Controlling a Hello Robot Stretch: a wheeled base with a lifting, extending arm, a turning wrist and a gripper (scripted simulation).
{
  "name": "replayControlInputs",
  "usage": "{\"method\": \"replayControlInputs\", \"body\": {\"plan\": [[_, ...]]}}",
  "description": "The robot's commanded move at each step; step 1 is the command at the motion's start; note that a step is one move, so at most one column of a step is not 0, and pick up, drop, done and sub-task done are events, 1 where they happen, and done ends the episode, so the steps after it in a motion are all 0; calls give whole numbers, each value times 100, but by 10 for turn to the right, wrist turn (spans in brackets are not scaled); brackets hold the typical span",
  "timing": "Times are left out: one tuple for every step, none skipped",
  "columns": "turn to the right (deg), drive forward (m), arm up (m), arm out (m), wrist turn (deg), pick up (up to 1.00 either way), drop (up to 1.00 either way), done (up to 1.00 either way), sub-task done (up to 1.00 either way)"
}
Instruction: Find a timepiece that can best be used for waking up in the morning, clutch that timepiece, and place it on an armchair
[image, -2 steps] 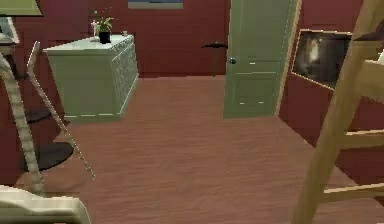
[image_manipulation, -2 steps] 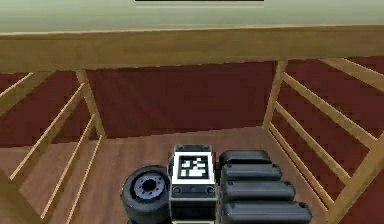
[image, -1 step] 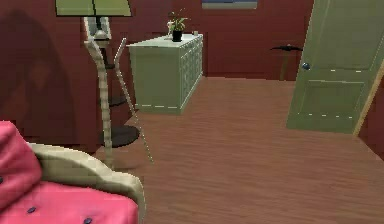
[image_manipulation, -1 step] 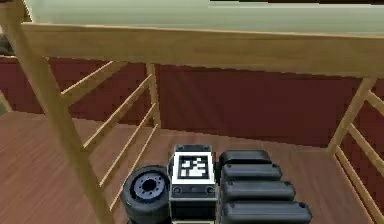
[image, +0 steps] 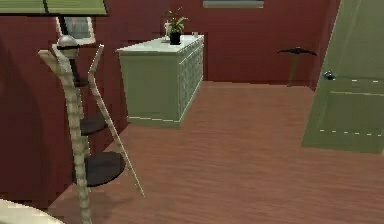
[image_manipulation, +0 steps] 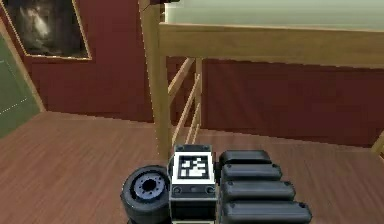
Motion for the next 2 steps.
{"method": "replayControlInputs", "body": {"plan": [[-450,0,0,0,0,0,0,0,0],[-450,0,0,0,0,0,0,0,0]]}}
